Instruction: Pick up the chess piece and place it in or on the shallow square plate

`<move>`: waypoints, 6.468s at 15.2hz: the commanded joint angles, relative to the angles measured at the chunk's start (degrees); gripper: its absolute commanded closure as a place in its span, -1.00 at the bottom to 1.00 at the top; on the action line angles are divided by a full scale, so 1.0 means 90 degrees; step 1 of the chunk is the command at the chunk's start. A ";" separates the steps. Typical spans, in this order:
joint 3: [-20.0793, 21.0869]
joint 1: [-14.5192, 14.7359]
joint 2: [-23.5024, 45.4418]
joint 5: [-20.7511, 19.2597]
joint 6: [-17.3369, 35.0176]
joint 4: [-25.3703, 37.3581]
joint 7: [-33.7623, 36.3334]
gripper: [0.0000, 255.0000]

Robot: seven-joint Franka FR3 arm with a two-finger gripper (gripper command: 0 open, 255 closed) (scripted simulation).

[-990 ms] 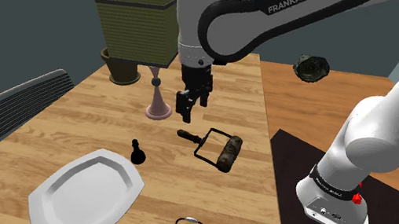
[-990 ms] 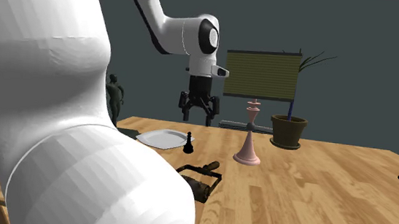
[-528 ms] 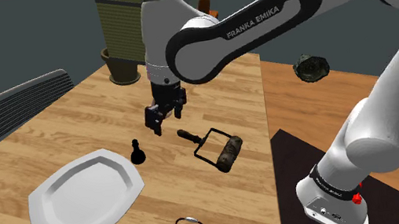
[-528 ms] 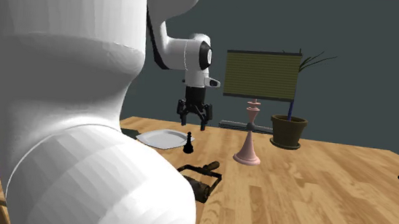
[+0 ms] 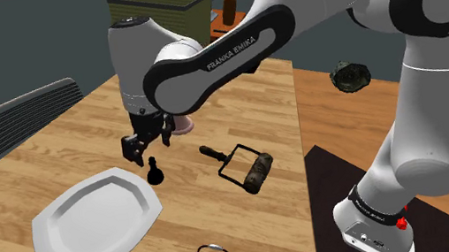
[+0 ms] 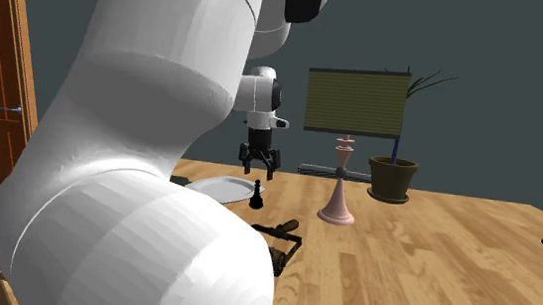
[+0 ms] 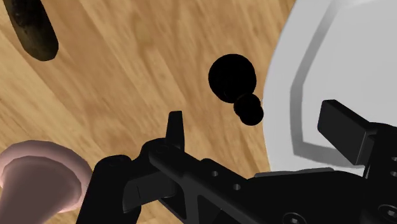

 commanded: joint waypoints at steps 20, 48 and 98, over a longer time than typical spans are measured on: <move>-0.0166 0.0175 0.0574 -0.0363 0.0494 0.0034 0.0247 1.00; 0.0084 0.0921 0.0911 -0.0376 -0.1373 0.2176 0.0722 1.00; -0.0094 0.2124 0.2474 -0.0917 -0.1922 0.4203 0.1378 -1.00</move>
